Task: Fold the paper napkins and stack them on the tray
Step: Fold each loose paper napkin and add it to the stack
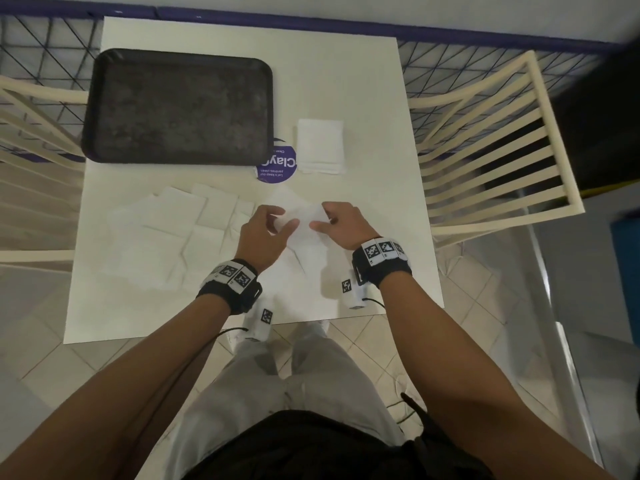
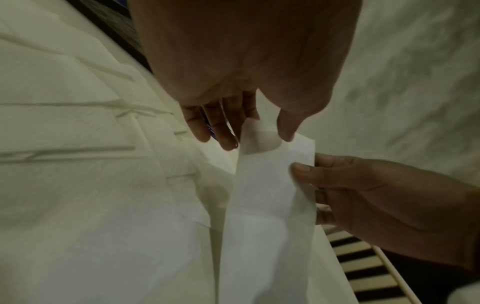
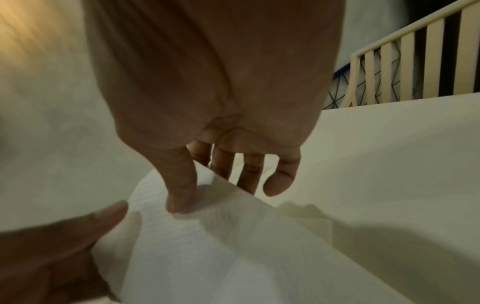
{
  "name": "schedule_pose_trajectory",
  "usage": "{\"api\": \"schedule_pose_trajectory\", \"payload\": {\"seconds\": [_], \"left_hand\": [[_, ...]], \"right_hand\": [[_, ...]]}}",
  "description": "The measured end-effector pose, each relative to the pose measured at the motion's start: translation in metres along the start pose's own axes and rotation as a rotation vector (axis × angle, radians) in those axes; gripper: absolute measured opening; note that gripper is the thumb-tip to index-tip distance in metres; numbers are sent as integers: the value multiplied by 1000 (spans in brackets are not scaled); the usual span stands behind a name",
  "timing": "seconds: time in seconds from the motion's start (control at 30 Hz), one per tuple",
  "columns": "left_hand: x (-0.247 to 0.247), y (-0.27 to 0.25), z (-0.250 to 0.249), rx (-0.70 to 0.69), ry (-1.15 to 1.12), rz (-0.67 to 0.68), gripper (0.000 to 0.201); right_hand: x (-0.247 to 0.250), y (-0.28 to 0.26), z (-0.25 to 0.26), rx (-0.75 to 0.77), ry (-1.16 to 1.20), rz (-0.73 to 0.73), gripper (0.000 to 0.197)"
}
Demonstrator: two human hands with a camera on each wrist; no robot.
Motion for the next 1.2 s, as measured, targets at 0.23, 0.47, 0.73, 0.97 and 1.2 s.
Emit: {"api": "schedule_pose_trajectory", "payload": {"seconds": [0.23,0.47,0.73,0.97,1.2], "left_hand": [[13,4,8,124,-97,94,35],[23,2,6,85,-202,4,8],[37,7,9,119,-282,-48,11],[39,5,11,152,-465,-23,13],[45,4,11,229,-626,-81,18]], "right_hand": [[5,10,20,52,181,-57,49],[-4,11,22,-34,295,-4,33],[-14,1,26,-14,244,21,20],[-17,-1,26,-67,471,45,17],[-19,-4,27,-79,658,41,21]]}}
Point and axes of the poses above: each hand's wrist, its own y-axis towards the middle knuckle, its own x-axis out of the back of the hand, z = x × y, the point moved 3 cm from there along y, towards the middle knuckle, and after that the axes turned 10 degrees about -x, right-handed, at the moved point
